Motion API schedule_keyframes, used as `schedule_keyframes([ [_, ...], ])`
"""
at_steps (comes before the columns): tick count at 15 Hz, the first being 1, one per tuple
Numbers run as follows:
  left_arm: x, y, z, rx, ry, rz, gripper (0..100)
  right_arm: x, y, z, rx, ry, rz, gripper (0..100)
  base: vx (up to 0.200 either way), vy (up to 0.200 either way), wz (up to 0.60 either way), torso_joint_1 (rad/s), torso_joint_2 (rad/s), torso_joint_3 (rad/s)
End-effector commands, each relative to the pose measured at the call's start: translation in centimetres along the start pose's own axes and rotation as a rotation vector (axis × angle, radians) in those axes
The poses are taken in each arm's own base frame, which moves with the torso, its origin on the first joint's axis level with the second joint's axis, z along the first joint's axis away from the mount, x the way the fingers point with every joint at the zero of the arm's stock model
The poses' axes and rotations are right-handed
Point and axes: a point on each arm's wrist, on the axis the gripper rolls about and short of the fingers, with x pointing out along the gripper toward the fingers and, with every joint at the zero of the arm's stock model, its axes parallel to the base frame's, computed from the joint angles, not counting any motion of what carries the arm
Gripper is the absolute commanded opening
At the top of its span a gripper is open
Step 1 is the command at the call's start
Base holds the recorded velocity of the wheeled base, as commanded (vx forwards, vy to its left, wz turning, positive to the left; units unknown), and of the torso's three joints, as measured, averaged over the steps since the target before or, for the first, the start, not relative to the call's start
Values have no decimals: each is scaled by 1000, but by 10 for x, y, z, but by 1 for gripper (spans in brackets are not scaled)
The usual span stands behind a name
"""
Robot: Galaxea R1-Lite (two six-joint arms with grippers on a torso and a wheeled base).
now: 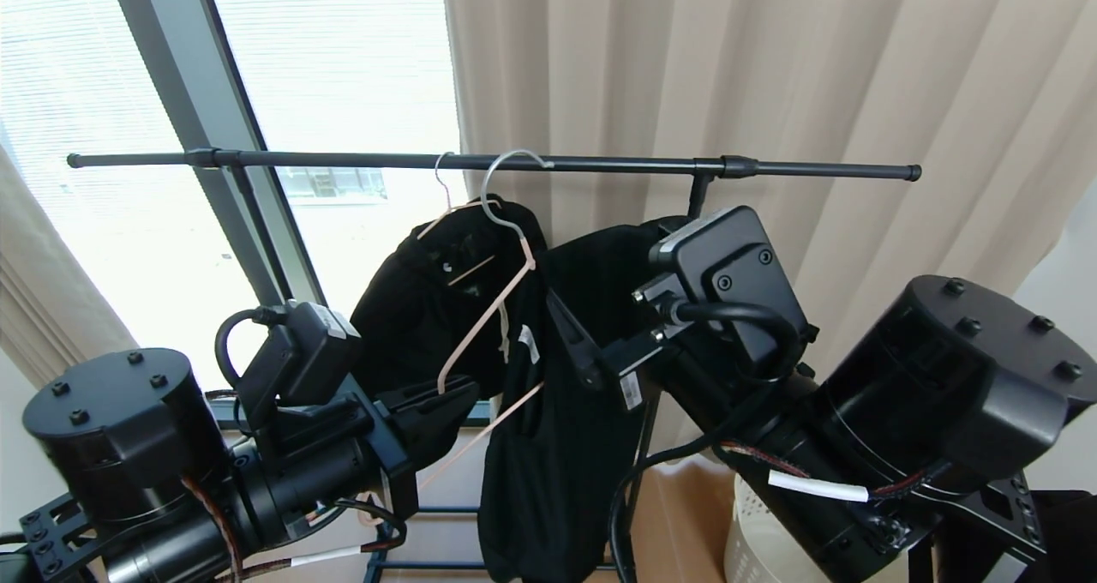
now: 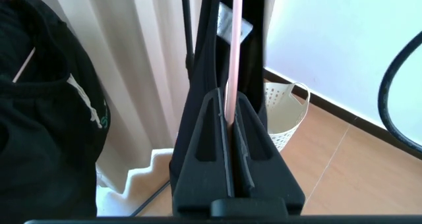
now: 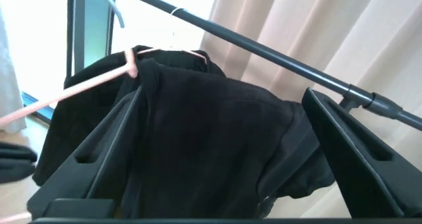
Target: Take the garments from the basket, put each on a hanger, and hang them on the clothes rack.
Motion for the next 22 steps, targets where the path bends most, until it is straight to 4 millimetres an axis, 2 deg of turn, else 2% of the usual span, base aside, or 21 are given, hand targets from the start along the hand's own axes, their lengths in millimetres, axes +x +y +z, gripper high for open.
schedule_keyframes([
  [1,-1,1,0,0,-2,3,0,-9,-5,-1,-8,-14,65,100,0,0,0,0,0,0],
  [3,-2,2,0,3,0,6,0,-16,-16,-2,-19,-20,101,100,0,0,0,0,0,0],
  [5,-5,4,-3,2,9,-23,0,-13,-31,-6,-32,-8,125,100,0,0,0,0,0,0],
  [7,-10,9,-9,14,25,-50,0,-11,-56,-13,-50,18,161,100,0,0,0,0,0,0],
  [8,-11,10,-10,23,31,-55,0,-11,-61,-14,-52,22,175,100,0,0,0,0,0,0],
  [10,-13,11,-14,32,40,-97,0,-19,-82,-16,-52,44,252,100,0,0,0,0,0,0],
  [12,-16,12,-16,42,41,-119,0,-32,-106,-11,-50,64,304,100,0,0,0,0,0,0],
  [15,-24,7,-26,98,62,-207,0,-53,-141,12,-106,187,489,100,0,0,0,0,0,0],
  [18,-29,4,-32,128,70,-280,0,-60,-152,20,-123,297,700,100,0,0,0,0,0,0],
  [20,-31,2,-34,121,68,-323,0,-48,-152,18,-126,354,791,100,0,0,0,0,0,0],
  [22,-33,2,-35,137,66,-337,0,-32,-153,24,-125,357,913,100,0,0,0,0,0,0],
])
